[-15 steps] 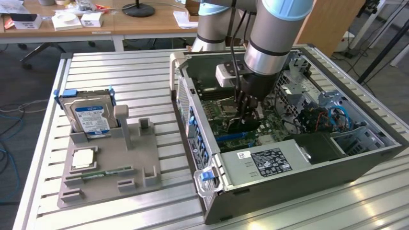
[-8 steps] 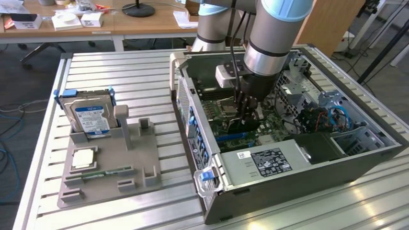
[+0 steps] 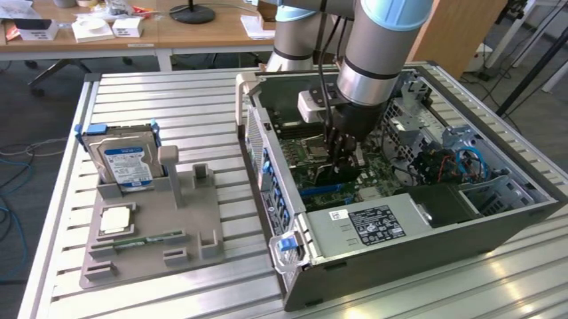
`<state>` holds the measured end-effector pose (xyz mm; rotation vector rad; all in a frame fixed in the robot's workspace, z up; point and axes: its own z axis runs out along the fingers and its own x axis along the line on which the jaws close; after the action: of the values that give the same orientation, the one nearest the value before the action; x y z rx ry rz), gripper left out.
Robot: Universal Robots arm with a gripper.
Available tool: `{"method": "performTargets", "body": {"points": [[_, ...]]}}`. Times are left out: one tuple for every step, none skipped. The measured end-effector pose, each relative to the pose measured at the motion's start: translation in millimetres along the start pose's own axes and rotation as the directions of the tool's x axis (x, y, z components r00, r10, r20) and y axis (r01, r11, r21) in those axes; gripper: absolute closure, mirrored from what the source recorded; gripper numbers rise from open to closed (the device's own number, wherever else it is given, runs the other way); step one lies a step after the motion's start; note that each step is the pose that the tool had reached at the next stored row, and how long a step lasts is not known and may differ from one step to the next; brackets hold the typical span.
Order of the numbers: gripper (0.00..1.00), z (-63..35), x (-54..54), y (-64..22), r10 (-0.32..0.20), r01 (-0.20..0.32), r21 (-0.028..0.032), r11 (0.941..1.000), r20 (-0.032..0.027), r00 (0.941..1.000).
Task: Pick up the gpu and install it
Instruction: 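Insert the gpu into the slot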
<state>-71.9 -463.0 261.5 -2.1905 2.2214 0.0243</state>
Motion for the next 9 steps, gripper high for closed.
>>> {"method": "performTargets", "body": {"points": [[0.74, 0.3, 0.0, 0.1, 0.0, 0.0, 0.0002, 1.0, -0.0001, 1.0], [0.74, 0.6, 0.0, 0.1, 0.0, 0.0, 0.0004, 1.0, -0.0002, 1.0], [0.74, 0.7, 0.0, 0.1, 0.0, 0.0, 0.0004, 1.0, -0.0004, 1.0], [0.74, 0.7, 0.0, 0.1, -0.001, 0.001, 0.0004, 1.0, -0.0004, 1.0], [0.74, 1.0, 0.0, 0.1, -0.001, 0.001, 0.0005, 1.0, -0.0001, 1.0], [0.74, 1.4, 0.0, 0.4, -0.001, 0.001, 0.0007, 1.0, 0.0, 1.0], [0.74, 1.5, 0.0, 0.8, -0.001, 0.001, 0.0011, 1.0, -0.0001, 1.0], [0.74, 1.6, 0.0, 0.9, -0.001, 0.001, 0.0012, 1.0, -0.0002, 1.0], [0.74, 1.7, 0.0, 1.0, -0.001, 0.001, 0.0013, 1.0, -0.0003, 1.0]]}}
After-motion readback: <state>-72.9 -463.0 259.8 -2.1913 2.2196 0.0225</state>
